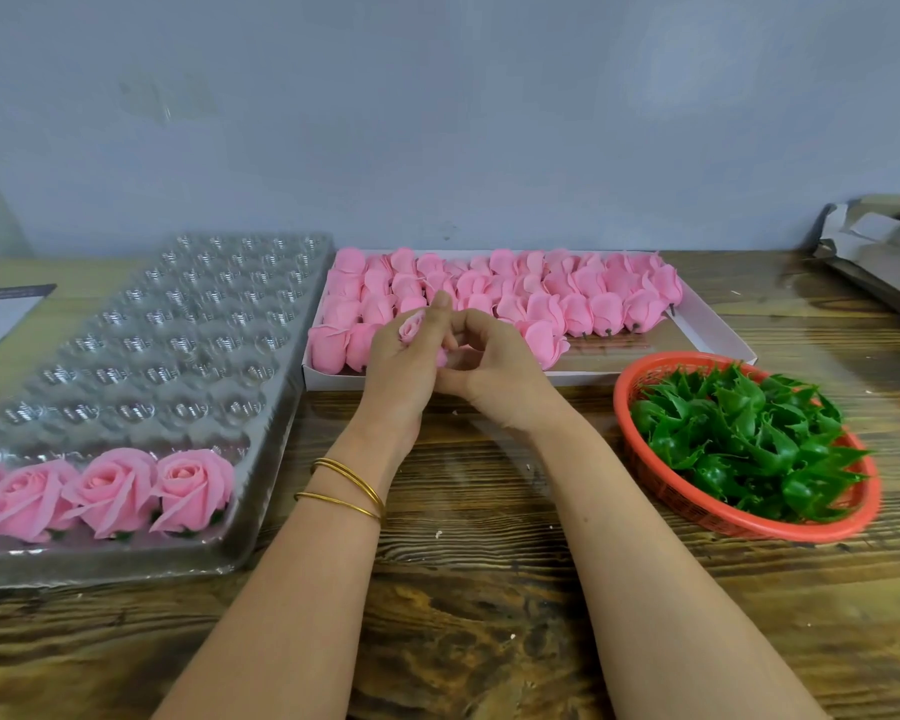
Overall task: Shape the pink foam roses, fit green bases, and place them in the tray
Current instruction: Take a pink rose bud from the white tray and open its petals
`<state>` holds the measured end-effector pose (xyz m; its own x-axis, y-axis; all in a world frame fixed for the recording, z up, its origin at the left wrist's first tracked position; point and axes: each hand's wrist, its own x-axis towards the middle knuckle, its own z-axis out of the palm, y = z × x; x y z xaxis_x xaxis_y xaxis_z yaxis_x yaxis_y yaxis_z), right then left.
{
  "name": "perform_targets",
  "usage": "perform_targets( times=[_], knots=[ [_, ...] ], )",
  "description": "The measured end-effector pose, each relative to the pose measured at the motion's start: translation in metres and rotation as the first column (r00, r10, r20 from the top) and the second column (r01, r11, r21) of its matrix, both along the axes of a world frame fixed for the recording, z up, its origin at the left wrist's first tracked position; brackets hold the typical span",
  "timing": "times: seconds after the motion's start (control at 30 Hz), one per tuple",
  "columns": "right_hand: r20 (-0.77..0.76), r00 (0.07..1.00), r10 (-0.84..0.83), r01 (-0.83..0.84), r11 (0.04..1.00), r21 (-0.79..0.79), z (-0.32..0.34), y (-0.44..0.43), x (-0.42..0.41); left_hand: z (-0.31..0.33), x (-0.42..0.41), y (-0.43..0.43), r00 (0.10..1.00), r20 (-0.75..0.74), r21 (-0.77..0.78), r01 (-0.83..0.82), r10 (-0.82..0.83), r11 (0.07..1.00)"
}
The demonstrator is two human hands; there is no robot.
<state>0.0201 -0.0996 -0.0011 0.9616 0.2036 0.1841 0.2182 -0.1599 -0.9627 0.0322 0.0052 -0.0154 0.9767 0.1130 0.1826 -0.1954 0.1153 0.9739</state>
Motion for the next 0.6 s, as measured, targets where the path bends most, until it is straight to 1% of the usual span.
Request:
perform_targets(
  times=[0.13,0.27,0.43,0.6],
  knots=[
    [-0.005,1.000,0.029,-0.029,1.000,0.012,0.0020,-0.0007,-0.0015,-0.0009,-0.0002,0.0021,0.999,0.015,0.005,0.031,-0.032,0.999],
    [-0.022,0.998,0.067,-0.066,0.997,0.040,0.0046,-0.0003,-0.0048,-0.0008,-0.0002,0.0034,0.999,0.039,0.031,0.021,-0.022,0.999],
    [-0.037,0.996,0.078,-0.076,0.995,0.057,0.0041,-0.0016,-0.0045,0.0012,-0.0030,0.0026,0.999,0.042,0.017,0.030,-0.031,0.999],
    [-0.026,0.998,0.063,-0.062,0.997,0.044,0.0051,-0.0014,-0.0045,0.0036,-0.0036,0.0004,1.000,0.030,0.007,-0.006,0.006,1.000]
  ],
)
